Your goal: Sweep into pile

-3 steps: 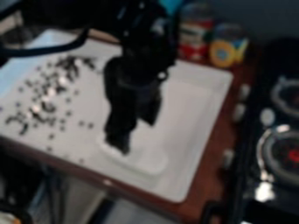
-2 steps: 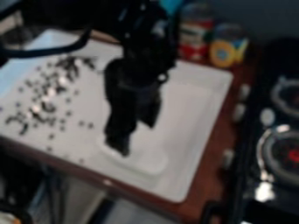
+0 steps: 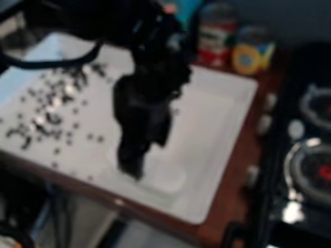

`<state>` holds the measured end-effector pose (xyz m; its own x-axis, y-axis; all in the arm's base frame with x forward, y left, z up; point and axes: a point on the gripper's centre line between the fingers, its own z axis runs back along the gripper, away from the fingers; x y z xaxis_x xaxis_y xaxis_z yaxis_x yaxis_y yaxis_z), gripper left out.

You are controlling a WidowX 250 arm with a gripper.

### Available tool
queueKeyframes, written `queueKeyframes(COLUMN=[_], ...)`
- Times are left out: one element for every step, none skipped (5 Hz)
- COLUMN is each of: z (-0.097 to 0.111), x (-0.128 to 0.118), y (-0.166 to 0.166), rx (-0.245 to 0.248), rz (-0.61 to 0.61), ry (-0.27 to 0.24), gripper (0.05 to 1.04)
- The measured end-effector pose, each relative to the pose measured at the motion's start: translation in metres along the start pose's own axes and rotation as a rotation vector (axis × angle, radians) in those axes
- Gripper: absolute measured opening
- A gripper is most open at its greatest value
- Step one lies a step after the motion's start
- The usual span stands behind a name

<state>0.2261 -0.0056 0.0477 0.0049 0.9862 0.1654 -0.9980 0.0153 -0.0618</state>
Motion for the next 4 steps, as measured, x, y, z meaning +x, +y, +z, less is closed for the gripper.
queueKeyframes(z=[-0.005, -0.009, -0.013, -0.02], x=[0.001, 0.004, 0.002, 0.001], y=[0.001, 0.003, 0.003, 0.003], rx=[-0.003, 0.015, 0.033, 0.048], rz=[0.042, 0.102, 0.122, 0.162], ry=[-0.003, 0.002, 0.005, 0.003], gripper=[0.999, 0.999, 0.999, 0.947])
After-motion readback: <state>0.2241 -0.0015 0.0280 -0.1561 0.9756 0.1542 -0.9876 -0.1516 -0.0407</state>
